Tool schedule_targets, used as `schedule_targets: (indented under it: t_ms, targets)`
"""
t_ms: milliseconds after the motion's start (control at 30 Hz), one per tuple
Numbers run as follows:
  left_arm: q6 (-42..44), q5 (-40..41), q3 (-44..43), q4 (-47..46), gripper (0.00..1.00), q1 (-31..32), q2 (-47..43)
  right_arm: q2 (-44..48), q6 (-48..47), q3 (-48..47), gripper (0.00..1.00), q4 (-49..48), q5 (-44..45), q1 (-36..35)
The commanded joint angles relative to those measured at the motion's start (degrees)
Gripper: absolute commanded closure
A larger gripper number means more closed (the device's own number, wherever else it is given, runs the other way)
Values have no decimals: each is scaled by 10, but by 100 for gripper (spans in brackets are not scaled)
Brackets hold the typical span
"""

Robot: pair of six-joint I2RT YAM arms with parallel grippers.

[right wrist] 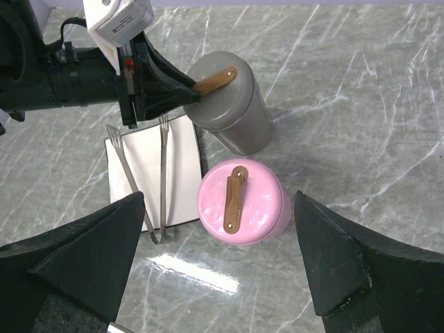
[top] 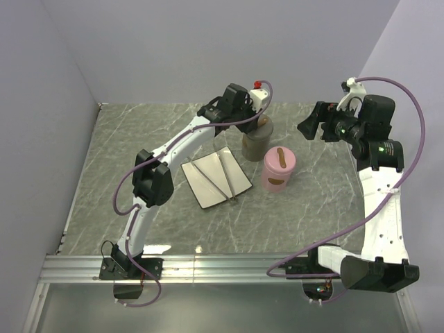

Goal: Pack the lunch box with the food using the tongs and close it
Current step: Close the box lid on the packing box.

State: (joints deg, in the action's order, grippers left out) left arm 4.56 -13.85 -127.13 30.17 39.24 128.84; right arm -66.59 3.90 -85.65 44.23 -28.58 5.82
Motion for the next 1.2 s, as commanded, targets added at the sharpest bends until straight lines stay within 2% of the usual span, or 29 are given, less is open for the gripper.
schedule_targets:
  t_ms: [0, 767, 1167]
  targets:
    - [20, 18, -36, 1, 100, 8, -25, 19, -6, 5, 6, -20, -5, 1]
    - [22, 20, -62, 2, 99, 15, 25, 30, -6, 20, 7, -25, -7, 1]
    - [24, 25, -57, 2, 100, 14, -2, 28, -4, 21, 9, -27, -14, 0]
